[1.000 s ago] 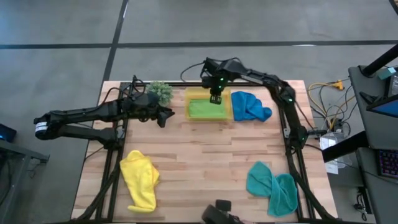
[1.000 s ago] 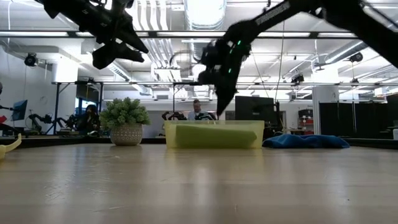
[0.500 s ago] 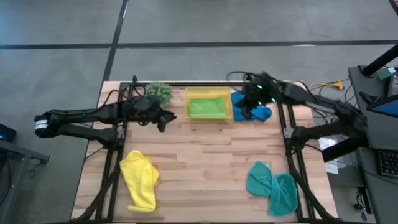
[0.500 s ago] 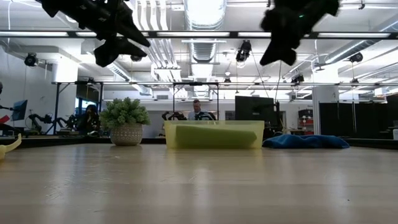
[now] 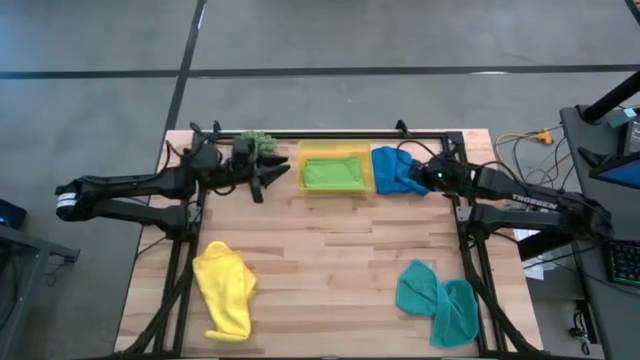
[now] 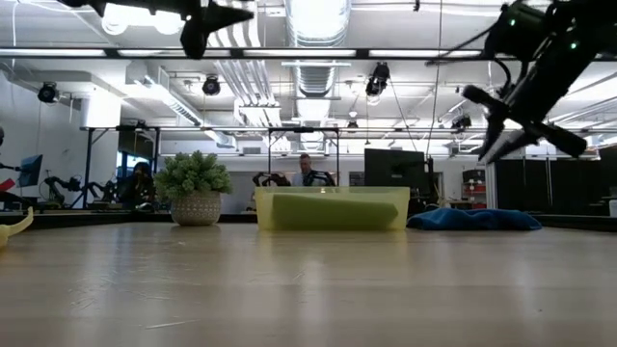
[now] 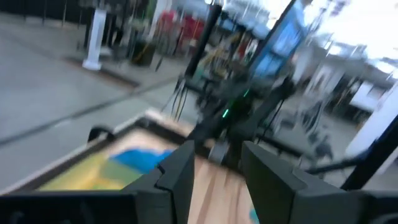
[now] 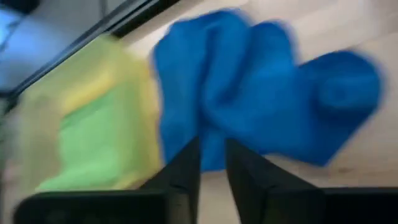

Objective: Fold microfiber towels
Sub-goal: Fold the blue towel

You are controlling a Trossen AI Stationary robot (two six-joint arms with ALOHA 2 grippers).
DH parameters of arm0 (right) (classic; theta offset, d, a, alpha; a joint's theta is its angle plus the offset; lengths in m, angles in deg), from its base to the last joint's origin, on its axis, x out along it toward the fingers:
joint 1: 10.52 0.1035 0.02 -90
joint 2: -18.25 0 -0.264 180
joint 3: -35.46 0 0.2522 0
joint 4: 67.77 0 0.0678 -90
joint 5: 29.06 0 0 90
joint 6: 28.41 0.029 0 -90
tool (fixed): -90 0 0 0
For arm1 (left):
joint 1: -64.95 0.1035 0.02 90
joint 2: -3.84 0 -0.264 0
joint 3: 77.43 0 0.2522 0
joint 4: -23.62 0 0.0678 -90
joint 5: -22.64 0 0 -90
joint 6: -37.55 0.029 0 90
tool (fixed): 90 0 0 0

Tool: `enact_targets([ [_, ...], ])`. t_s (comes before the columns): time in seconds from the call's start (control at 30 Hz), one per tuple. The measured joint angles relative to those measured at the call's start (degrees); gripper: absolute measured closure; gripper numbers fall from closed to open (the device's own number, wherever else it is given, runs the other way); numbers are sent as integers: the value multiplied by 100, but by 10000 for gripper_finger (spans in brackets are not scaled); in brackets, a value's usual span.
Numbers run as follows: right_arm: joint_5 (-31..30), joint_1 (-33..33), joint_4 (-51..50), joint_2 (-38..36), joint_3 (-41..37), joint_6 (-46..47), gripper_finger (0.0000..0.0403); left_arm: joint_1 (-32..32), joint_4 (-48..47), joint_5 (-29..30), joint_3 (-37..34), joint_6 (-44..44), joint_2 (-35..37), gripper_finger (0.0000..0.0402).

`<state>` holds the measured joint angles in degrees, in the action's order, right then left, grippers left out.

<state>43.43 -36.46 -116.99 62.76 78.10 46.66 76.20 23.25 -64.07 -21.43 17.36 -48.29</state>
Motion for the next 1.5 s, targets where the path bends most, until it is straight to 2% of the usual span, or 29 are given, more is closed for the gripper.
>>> enact_targets([
  [0.2,-57,-101,-540,601,94,591,240,4,463,0,68,767,-181,282],
  [0.33,-52,-100,-635,1207,179,705,216,36,482,-111,94,901,-192,282],
  [0.6,34,-100,-499,2216,181,846,232,169,358,-616,57,903,-30,282],
  [0.73,419,-100,-28,2451,179,323,258,189,214,-688,52,904,57,282],
  [0.9,654,-98,290,2472,179,-116,313,189,179,-752,50,902,67,282],
  [1.0,649,-98,35,2356,179,-1,347,189,157,-754,50,899,66,282],
  [1.1,486,-98,-352,2184,175,258,361,189,146,-756,50,896,72,282],
  [1.23,266,-121,-365,1938,175,87,349,189,105,-758,50,874,97,282],
  [1.37,-33,-226,-644,1805,175,278,314,192,106,-750,48,861,77,282],
  [1.5,-12,-401,-748,1929,170,149,281,205,167,-628,48,859,65,282],
])
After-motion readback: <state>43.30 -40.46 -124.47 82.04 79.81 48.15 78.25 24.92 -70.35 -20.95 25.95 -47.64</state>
